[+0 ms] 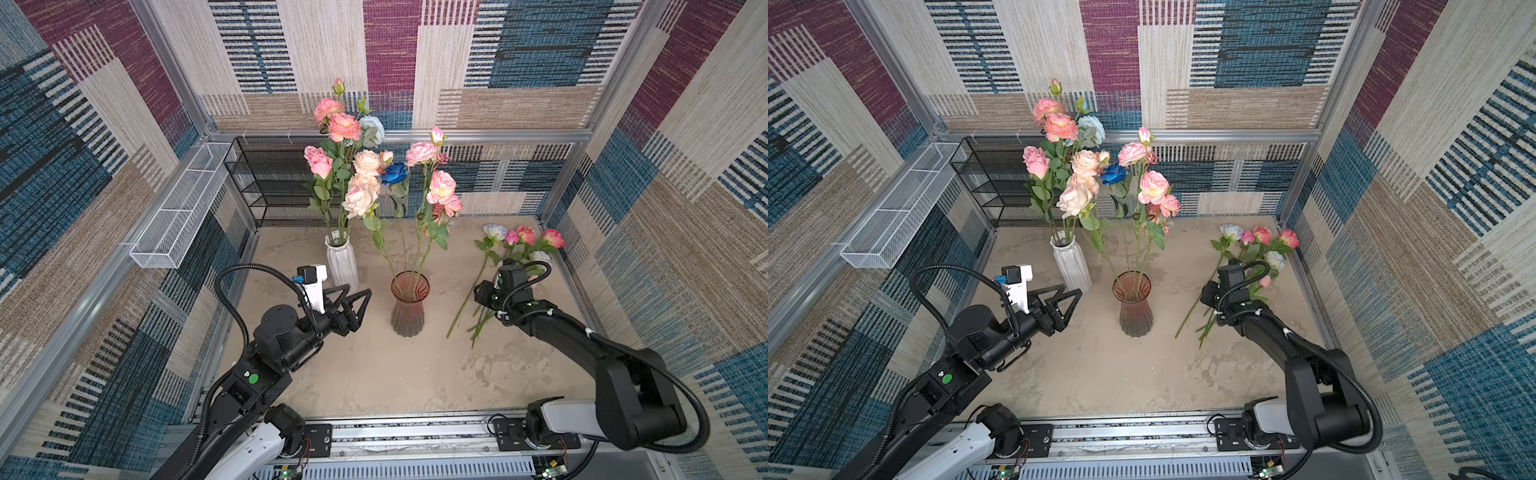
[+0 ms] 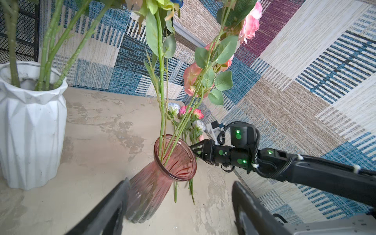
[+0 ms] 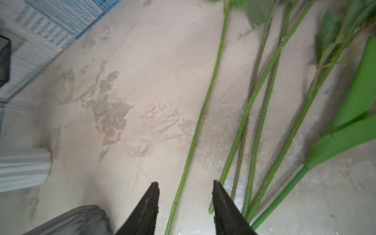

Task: Arrange the flowers into the vase
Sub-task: 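Grasp another white rose stem from the pile and lift it with the right gripper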

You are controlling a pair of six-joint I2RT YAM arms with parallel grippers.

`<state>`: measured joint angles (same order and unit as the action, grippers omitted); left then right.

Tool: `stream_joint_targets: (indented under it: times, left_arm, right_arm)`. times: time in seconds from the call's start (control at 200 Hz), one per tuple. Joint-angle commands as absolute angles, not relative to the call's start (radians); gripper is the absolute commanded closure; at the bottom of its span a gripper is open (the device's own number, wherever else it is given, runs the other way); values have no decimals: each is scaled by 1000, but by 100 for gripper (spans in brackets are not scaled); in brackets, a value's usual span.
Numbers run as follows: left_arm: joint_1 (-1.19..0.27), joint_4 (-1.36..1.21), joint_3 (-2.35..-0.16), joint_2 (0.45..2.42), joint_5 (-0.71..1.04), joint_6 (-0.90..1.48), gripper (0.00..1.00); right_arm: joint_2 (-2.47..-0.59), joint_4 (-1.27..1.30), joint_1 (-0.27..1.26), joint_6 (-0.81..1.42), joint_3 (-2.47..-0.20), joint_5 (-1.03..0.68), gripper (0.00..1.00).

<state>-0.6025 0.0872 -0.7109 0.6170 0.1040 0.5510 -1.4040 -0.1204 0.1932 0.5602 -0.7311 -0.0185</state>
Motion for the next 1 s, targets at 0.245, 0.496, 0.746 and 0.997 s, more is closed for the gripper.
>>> stream_joint_targets:
  times: [0.245, 0.496, 0.746, 0.997]
  left_arm:
    - [-603, 146, -663, 501, 67, 630, 21]
    - [-603, 153, -637, 455, 35, 633, 22]
    - [-603, 176, -655, 458, 46, 623, 22]
    - [-602, 182, -683, 473, 77, 608, 22]
  right_arm:
    - [-1771, -175, 175, 561, -977, 53, 60]
    - [-1851, -259, 178, 526, -1031, 72, 72]
    - [-1805, -225, 178, 497, -1012, 39, 95]
    - [-1598, -92, 178, 463, -931, -49, 100]
